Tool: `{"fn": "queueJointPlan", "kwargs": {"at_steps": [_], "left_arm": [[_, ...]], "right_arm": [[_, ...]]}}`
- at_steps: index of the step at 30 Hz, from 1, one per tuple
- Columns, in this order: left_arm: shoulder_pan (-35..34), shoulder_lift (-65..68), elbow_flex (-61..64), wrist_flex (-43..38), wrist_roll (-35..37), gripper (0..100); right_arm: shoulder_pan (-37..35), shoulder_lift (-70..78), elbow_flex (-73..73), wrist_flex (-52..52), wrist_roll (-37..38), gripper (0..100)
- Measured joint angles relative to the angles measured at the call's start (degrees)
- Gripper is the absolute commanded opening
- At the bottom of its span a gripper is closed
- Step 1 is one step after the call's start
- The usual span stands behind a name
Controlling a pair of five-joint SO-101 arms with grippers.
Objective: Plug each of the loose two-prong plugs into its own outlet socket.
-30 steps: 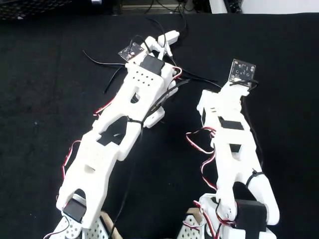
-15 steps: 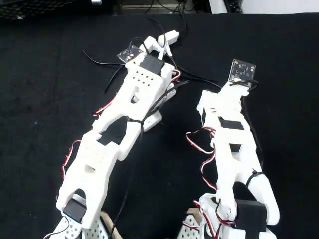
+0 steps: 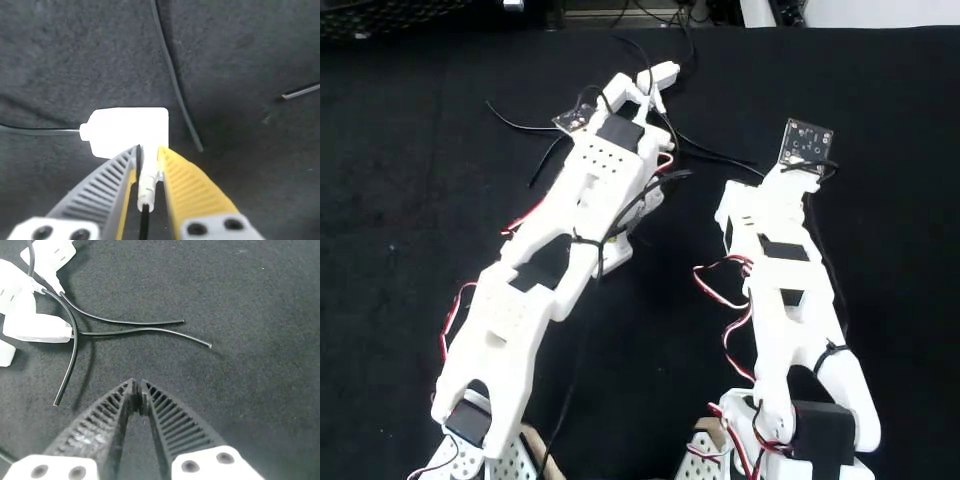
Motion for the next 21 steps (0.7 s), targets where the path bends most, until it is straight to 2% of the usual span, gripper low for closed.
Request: {"fn": "queueJointPlan", "kwargs": {"at_steps": [13, 21], "left_arm": [[-0.8, -0.1, 8.2, -0.1, -0.3, 3], [-1.0, -0.3, 14.2, -5.0, -0.4, 3]], "right_arm": [[0.0, 0.0, 0.0, 0.0, 0.0, 1.5], [0.0, 0.0, 0.0, 0.0, 0.0, 1.5]]}}
